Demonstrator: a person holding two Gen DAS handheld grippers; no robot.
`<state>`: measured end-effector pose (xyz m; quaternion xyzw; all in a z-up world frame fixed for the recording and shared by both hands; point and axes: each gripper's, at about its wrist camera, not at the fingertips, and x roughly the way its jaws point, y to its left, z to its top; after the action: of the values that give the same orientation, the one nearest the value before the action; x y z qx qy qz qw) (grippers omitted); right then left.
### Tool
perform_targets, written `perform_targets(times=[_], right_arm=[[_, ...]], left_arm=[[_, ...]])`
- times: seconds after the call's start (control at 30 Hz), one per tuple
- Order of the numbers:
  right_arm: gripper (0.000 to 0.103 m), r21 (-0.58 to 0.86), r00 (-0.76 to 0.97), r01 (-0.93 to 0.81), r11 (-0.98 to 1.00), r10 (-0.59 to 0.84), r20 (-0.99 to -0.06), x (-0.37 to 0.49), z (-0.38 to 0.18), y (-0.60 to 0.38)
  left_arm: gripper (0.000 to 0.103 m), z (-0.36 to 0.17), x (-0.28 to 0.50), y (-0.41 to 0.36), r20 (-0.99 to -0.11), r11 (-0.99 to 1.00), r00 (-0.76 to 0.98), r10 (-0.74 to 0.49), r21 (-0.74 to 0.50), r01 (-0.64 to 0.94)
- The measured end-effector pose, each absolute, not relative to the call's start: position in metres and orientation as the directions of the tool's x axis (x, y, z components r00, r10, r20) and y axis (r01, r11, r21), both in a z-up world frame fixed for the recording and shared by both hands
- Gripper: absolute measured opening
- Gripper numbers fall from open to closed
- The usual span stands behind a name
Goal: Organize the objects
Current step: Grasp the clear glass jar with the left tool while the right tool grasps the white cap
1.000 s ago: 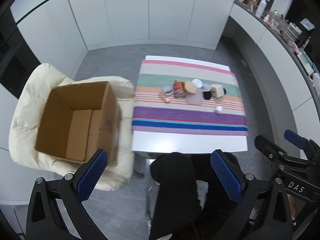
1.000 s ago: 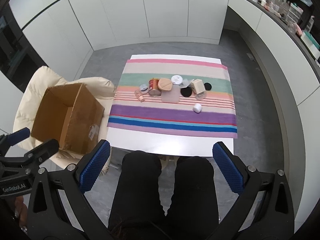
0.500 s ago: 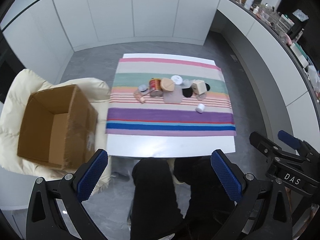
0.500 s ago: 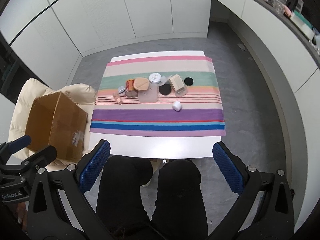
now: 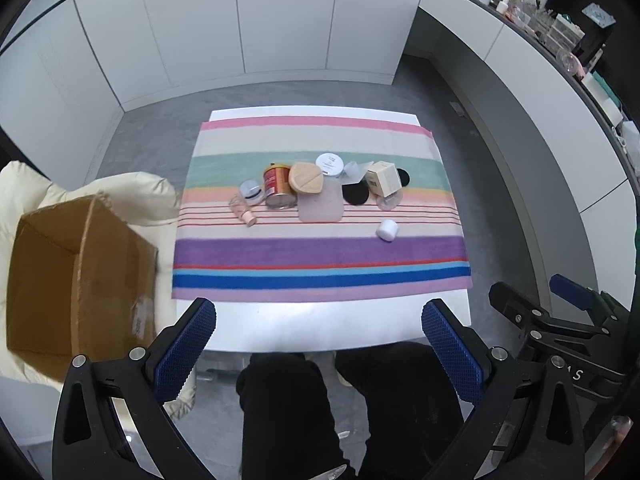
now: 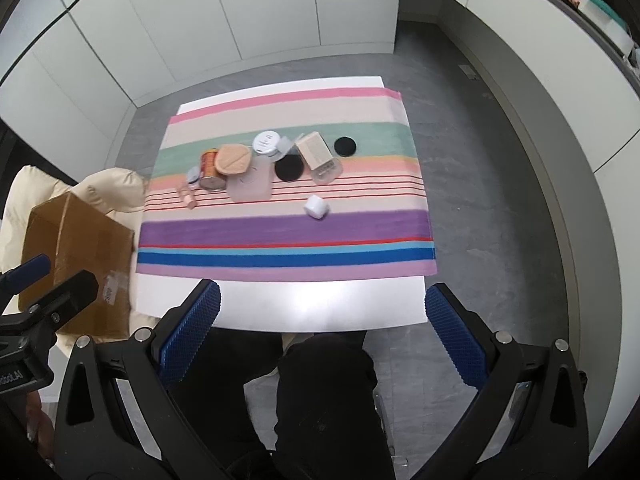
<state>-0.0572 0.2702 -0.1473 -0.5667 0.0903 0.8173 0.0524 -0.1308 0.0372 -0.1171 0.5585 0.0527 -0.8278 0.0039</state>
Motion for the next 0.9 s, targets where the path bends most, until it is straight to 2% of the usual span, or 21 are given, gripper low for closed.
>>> perform_targets(times=[0.27, 0.6, 0.73, 0.9], right_arm=[[0.103, 0.071, -0.350, -0.208, -0.976, 0.006, -0.937, -0.082, -0.189, 0.291], [0.103, 0.049, -0.332, -0.161, -0.986, 0.008, -0.943, -0.129, -0.274, 0.305], [0.103, 0.087, -0.354, -0.147, -0.985, -0.030, -0.935, -0.144, -0.305, 0.304], [0.103, 0.034, -0.371, -0.096, -0.995, 0.004, -0.928, -0.163, -0.334, 0.289]], left_arm=[[0.102, -0.165, -0.165, 0.037, -0.932, -0.995, -0.359, 0.043, -0.071, 0.067], [0.102, -0.243, -0.209, 0.028, -0.945, -0.994, -0.325, 0.036, -0.068, 0.088], [0.102, -0.282, -0.226, 0.013, -0.950, -0.983, -0.298, 0.091, -0.133, 0.124], [0.102, -0.313, -0.241, -0.012, -0.961, -0.975, -0.260, 0.097, -0.145, 0.169]])
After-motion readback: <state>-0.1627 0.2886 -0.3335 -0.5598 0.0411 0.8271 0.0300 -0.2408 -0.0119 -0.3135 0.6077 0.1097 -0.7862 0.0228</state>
